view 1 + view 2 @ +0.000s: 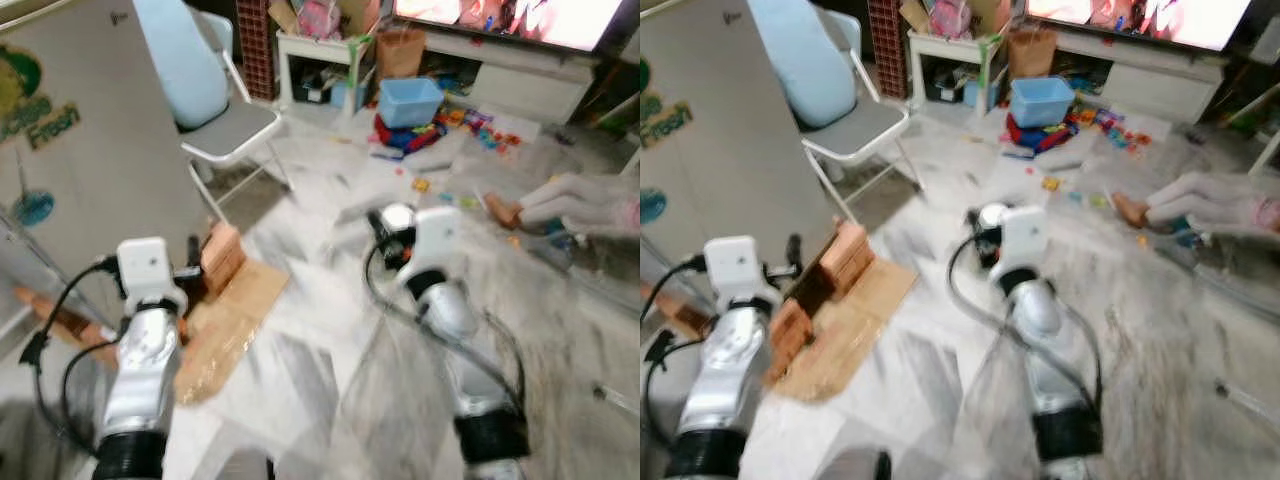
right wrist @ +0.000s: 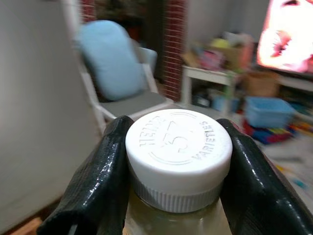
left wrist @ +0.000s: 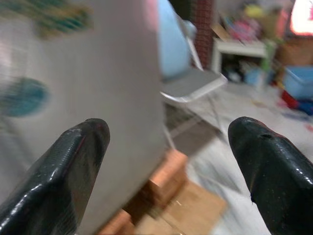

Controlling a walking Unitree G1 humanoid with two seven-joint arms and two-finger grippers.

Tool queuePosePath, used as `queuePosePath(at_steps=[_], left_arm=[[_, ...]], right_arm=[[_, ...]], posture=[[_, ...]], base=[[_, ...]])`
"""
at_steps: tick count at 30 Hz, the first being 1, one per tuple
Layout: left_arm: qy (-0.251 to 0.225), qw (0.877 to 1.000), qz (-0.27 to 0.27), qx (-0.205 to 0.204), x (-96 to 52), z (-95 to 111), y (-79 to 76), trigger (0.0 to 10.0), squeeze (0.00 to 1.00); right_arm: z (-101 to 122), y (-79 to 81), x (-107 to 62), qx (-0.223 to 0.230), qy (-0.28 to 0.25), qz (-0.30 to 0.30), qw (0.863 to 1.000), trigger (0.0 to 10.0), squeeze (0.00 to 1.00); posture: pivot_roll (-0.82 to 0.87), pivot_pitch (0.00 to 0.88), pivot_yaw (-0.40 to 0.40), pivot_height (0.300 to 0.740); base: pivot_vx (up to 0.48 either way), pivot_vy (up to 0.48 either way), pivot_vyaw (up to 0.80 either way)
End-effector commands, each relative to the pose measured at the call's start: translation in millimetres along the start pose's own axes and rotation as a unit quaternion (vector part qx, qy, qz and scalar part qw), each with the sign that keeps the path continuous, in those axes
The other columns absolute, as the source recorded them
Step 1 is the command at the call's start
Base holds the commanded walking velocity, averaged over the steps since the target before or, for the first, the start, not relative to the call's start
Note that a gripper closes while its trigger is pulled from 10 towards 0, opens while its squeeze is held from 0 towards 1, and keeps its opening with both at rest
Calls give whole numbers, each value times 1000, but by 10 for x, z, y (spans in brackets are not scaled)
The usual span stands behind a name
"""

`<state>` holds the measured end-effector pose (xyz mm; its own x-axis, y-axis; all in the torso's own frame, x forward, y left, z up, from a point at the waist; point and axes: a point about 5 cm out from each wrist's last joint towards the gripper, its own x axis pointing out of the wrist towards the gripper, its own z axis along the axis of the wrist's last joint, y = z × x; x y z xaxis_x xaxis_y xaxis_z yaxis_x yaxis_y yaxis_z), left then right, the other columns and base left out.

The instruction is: Restocking fridge

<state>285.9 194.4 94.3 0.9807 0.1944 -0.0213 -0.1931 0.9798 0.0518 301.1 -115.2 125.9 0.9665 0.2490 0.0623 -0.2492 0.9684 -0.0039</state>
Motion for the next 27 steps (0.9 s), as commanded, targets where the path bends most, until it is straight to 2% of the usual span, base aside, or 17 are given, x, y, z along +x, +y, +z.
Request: queuePosePath(at_steps=[1,10,22,27], left_arm=[[4,1000,-2,1,-34,-24,-52,10000,0],[11,1000,22,-5,-28,-49,-19,10000,0],[23,999,24,-11,-26,-68,-27,10000,0],[14,1000,20,-9,-26,-47,-41,10000,0]], right_arm=[[89,-106,-23,-18,-20,-2,1000,10000,0],[106,-186,-21,-20,-23,-10,999,10000,0],[100,-158,-52,-22,-22,2,1000,10000,0],[111,-158,-46,-25,-24,4,999,10000,0]], posture=[[21,0,-19,740],[19,0,-31,740],[16,0,-36,740],[17,0,-35,740]], base=[[0,480,0],[0,472,0],[381,289,0],[399,267,0]])
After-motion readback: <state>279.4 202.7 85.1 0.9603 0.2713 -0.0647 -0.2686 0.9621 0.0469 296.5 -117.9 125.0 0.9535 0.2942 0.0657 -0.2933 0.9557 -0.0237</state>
